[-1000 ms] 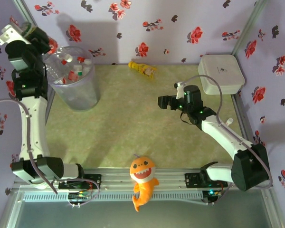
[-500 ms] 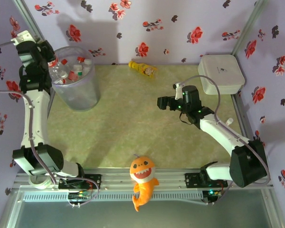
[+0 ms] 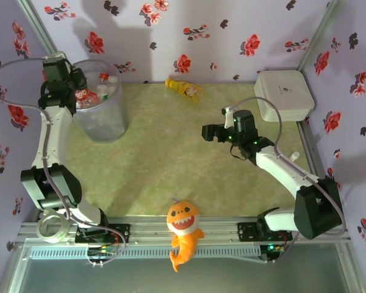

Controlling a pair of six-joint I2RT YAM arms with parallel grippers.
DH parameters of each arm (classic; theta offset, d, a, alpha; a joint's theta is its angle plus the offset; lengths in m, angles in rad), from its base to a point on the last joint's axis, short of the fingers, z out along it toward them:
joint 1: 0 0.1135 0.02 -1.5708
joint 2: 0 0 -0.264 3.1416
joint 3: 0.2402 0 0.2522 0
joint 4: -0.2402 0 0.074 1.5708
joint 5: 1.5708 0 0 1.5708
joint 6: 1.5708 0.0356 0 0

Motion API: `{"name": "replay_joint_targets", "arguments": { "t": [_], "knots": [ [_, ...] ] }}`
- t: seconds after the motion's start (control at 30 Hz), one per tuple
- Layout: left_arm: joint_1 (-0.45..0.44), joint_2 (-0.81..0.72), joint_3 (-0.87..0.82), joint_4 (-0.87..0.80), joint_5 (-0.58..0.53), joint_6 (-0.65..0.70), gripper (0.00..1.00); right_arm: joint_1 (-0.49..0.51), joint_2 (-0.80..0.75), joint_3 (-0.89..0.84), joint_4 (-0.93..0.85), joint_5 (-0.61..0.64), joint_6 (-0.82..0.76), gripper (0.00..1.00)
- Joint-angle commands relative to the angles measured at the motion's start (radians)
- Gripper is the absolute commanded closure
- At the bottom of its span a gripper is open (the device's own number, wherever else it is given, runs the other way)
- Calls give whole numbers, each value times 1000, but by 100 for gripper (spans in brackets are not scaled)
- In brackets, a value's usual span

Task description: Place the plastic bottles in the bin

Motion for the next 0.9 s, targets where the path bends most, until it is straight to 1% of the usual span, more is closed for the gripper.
{"name": "replay_joint_targets", "arguments": {
  "t": [0.0,0.17,0.37,0.4,0.5,0.63,0.7,0.8,0.87],
  "knots": [
    [-3,49,15,-82,46,23,100,-10,11,30,-9,22,-12,1],
    [-2,82,2,-96,97,3,100,-9,20,46,-19,36,-24,1],
    [-3,90,-5,-104,116,1,100,-10,66,95,-60,58,-72,1],
    [-3,91,5,-114,121,2,91,-10,79,109,-73,62,-89,1],
    [-3,89,25,-131,140,7,52,-11,134,172,-116,89,-149,1],
    [-5,76,54,-147,145,8,31,-33,255,296,-158,103,-235,1],
    [-9,67,73,-158,147,10,23,-52,333,375,-174,97,-279,1],
    [-21,46,101,-170,145,10,9,-95,480,540,-202,49,-297,1],
    [-29,25,114,-172,146,2,2,-123,593,672,-226,-5,-286,1]
  ]
}}
